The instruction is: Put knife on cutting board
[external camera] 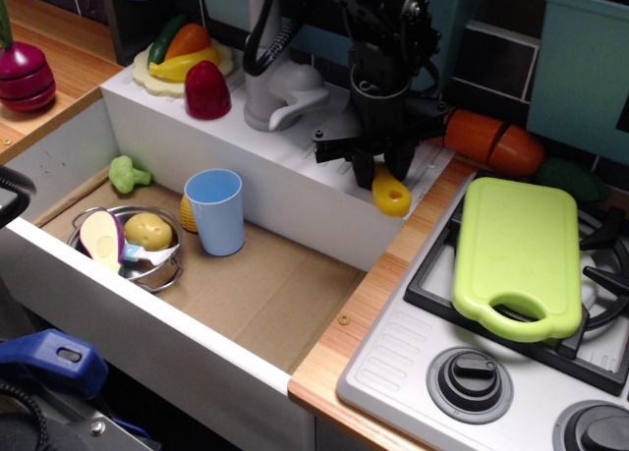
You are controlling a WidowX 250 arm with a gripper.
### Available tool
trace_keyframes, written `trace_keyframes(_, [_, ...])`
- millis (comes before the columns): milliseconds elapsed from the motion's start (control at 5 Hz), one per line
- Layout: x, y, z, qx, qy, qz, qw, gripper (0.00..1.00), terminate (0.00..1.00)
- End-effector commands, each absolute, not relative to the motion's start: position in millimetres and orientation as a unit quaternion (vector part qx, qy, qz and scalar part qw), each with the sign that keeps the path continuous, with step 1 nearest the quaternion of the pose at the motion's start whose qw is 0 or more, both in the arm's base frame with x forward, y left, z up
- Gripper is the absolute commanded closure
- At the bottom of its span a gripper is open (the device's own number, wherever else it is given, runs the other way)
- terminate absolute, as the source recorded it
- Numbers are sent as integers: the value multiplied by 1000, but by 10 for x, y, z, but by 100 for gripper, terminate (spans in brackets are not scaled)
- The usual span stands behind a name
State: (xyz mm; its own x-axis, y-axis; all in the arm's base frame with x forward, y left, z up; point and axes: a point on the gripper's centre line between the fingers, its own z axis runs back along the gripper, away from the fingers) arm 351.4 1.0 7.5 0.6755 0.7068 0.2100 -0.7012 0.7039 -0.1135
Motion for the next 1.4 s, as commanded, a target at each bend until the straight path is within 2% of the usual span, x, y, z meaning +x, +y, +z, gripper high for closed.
trace_keyframes(0, [3555,-109,450,2,-135,389,911,100,0])
trace_keyframes(400, [3568,-317,778,19,-148,397,906,100,0])
trace_keyframes(1000, [3530,-775,1024,-8,-136,428,893,100,0])
trace_keyframes(1200, [3462,-917,1041,-21,-129,443,887,100,0])
